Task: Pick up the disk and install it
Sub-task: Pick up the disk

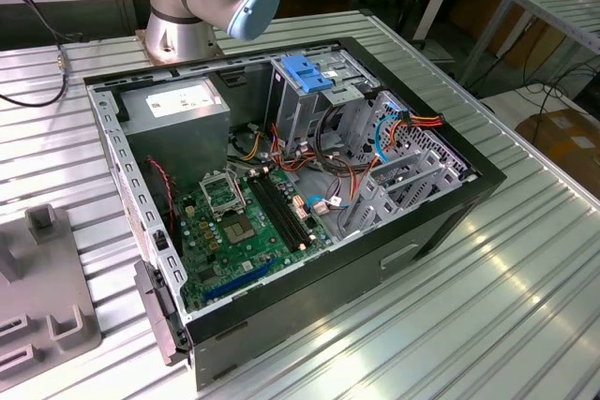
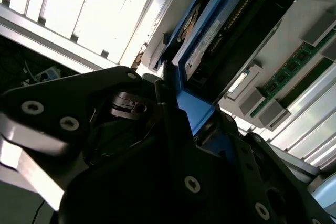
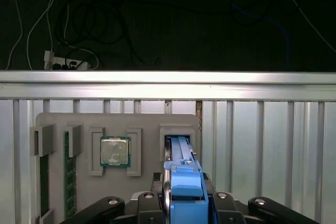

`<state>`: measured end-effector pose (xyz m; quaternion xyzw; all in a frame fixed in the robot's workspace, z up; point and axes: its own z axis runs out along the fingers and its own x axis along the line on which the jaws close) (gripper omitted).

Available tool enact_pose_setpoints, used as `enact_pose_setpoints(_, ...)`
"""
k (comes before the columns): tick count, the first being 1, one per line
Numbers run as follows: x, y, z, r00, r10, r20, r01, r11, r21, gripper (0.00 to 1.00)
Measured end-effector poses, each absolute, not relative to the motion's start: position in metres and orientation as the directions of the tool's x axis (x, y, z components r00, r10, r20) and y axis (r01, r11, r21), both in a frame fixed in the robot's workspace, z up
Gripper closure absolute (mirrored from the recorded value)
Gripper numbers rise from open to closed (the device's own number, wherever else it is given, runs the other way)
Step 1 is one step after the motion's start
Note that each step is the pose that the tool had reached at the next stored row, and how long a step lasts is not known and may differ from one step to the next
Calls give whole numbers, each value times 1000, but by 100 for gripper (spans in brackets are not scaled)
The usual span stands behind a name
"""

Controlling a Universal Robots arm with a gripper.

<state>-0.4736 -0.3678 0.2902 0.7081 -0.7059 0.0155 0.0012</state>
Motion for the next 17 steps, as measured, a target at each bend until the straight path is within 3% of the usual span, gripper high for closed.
enact_pose_setpoints(9, -474, -368, 291, 3, -1000, 23, -1000, -3, -21, 63)
enact_pose_setpoints(17, -474, -368, 318, 3, -1000, 24, -1000, -3, -20, 63)
